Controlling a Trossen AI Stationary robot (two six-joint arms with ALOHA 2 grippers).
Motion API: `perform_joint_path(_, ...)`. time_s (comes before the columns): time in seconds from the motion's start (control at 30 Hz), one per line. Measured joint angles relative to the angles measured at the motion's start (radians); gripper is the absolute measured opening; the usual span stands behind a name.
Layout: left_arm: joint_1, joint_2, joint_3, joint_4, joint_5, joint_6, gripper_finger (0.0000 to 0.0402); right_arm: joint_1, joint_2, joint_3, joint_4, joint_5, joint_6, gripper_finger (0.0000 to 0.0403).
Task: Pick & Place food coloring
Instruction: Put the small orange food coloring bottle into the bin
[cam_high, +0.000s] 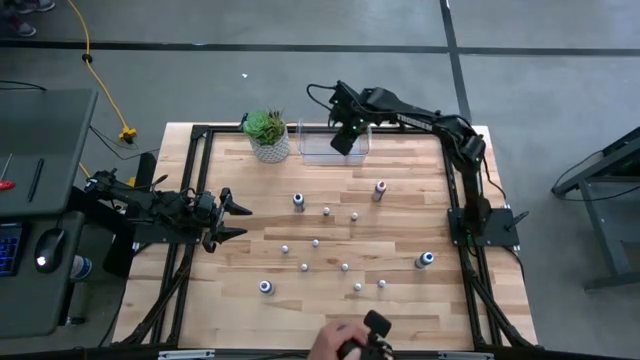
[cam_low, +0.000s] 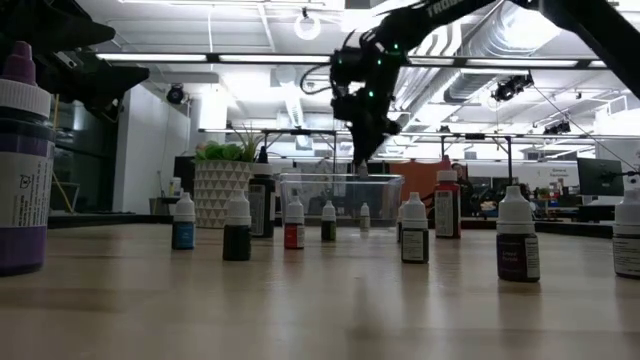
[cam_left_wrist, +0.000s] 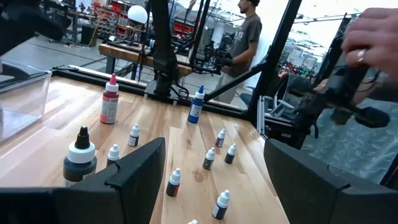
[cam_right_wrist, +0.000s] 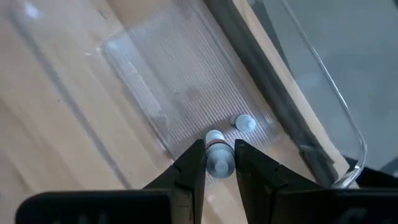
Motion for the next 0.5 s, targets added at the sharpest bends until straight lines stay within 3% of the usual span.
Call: perform_joint_path(0.5, 0.0, 0.0, 0.0, 0.0, 0.0, 0.0, 0.0271, -0.067, 0.003, -0.179, 0.135, -0.014, -0.059, 0.0071)
